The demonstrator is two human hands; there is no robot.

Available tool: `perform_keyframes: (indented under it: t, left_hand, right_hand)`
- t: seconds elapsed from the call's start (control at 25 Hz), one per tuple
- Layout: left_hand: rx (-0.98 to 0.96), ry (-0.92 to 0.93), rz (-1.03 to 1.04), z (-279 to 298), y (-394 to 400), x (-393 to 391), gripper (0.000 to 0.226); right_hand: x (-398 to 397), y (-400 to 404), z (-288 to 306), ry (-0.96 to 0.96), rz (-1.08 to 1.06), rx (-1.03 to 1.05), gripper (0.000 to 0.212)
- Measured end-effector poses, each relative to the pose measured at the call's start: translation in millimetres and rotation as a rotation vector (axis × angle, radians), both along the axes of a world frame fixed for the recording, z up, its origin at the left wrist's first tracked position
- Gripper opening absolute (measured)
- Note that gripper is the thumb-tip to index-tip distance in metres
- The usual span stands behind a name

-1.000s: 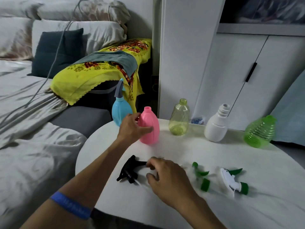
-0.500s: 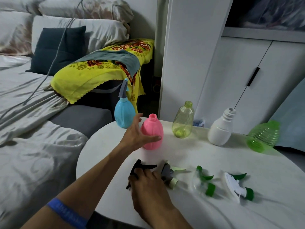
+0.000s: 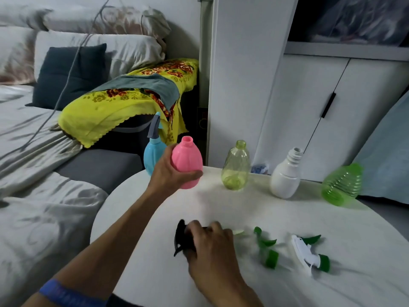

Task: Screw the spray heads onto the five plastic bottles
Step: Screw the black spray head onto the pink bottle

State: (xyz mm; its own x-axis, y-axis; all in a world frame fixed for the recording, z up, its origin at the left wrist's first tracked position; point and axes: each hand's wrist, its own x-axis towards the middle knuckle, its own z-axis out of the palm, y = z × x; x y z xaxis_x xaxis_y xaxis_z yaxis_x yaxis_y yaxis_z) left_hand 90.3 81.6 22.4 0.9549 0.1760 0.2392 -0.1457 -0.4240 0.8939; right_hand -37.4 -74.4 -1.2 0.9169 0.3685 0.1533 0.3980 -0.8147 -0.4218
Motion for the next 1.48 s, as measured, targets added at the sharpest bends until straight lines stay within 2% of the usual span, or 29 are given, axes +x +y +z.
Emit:
perform_keyframes:
  t: [0.08, 0.2, 0.32, 0.4, 0.48, 0.68, 0.84, 0.96, 1.08, 1.16, 1.28, 1.4, 1.48]
  left_hand:
    - [0.070, -0.084, -0.051, 31, 5, -16, 0.096]
    - [0.298, -0.202, -0.068, 55, -4, -53, 0.095]
    - [0.553, -0.270, 0.013, 47, -26, -84, 0.095]
    - [0.700, -0.282, 0.049, 38, -39, -92, 0.094]
    - [0.769, -0.264, 0.047, 32, -46, -92, 0.093]
    - [0.714, -0.279, 0.013, 28, -57, -85, 0.094]
    - [0.630, -0.307, -0.012, 31, -64, -85, 0.092]
    - [0.651, -0.322, -0.070, 31, -70, -89, 0.095]
    - [0.695, -0.310, -0.086, 31, -71, -91, 0.096]
    - [0.687, -0.297, -0.106, 32, -67, -92, 0.097]
    - [0.646, -0.287, -0.148, 33, -62, -94, 0.097]
    - [0.696, -0.303, -0.166, 33, -58, -95, 0.095]
    - [0.746, -0.319, -0.178, 33, -58, -97, 0.093]
  right_hand:
    - [9, -25, 35, 0.016, -0.113, 0.397, 0.033]
    - [21, -84, 85, -0.011, -0.228, 0.945, 0.046]
    - [31, -138, 112, -0.074, -0.314, 1.338, 0.058]
    - [33, -158, 118, -0.104, -0.314, 1.451, 0.063]
    - [32, -163, 120, -0.098, -0.297, 1.478, 0.065]
    - [35, -163, 111, -0.030, -0.285, 1.500, 0.063]
    - [38, -154, 96, 0.049, -0.267, 1.432, 0.065]
    - [35, -137, 79, 0.160, -0.228, 1.311, 0.073]
    - [30, -127, 70, 0.137, -0.170, 1.191, 0.075]
    - [26, -125, 69, 0.052, -0.114, 0.965, 0.072]
    - [18, -124, 70, -0.036, -0.044, 0.504, 0.066]
    - [17, -126, 69, -0.218, -0.068, 0.119, 0.049]
    - [15, -126, 67, -0.265, -0.179, -0.162, 0.060]
